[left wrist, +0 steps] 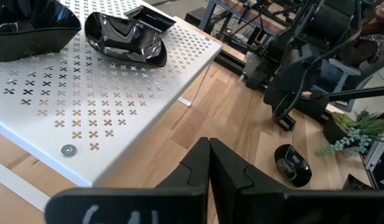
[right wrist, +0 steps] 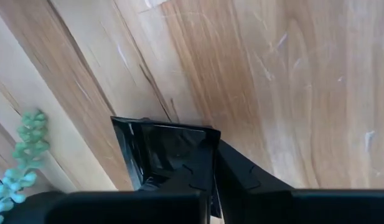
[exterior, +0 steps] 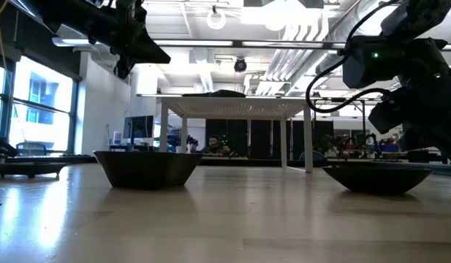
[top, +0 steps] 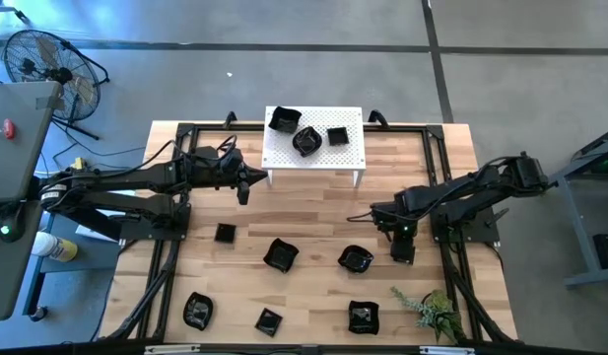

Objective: Pick & Place Mini shaped plates
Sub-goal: Stack the black square plate on top of the black square plate on the shelf

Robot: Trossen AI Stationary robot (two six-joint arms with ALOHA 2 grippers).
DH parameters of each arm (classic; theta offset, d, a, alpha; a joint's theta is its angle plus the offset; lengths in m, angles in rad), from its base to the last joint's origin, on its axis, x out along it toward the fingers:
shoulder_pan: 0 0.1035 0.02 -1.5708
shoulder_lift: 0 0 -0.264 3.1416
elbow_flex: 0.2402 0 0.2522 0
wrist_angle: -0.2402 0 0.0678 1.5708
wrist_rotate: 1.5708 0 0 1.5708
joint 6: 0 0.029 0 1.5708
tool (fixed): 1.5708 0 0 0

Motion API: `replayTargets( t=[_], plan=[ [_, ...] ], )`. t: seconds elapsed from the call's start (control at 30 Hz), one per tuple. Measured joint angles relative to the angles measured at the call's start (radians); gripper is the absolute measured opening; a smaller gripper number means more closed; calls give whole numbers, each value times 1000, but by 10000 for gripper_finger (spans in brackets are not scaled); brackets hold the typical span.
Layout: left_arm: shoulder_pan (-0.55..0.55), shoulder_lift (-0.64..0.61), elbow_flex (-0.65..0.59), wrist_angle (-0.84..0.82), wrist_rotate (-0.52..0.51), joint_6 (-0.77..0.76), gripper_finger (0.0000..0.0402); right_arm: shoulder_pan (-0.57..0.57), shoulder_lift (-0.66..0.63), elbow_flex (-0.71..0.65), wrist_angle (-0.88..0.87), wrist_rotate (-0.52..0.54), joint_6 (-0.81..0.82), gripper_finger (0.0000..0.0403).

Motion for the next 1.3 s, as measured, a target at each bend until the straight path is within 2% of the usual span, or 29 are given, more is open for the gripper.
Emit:
replayTargets(
  t=[0.3, 0.5, 0.7, 0.87, 1.07, 1.3],
  plan=[
    [0, 0, 0, 0, 3, 0, 0, 0, 0, 58, -6, 12, 37, 5],
    [0, 0, 0, 0, 3, 0, 0, 0, 0, 140, -75, 9, 62, 4],
    [0, 0, 0, 0, 2, 0, 0, -6, 0, 281, -206, -16, 70, 2],
    [0, 0, 0, 0, 2, 0, 0, -42, 0, 454, -273, -29, 87, 5],
    [0, 0, 0, 0, -1, 0, 0, -141, 0, 691, -277, 56, 159, 6],
    [0, 0, 0, 1, -1, 0, 0, -383, 4, 933, -270, 192, 322, 7]
  ],
)
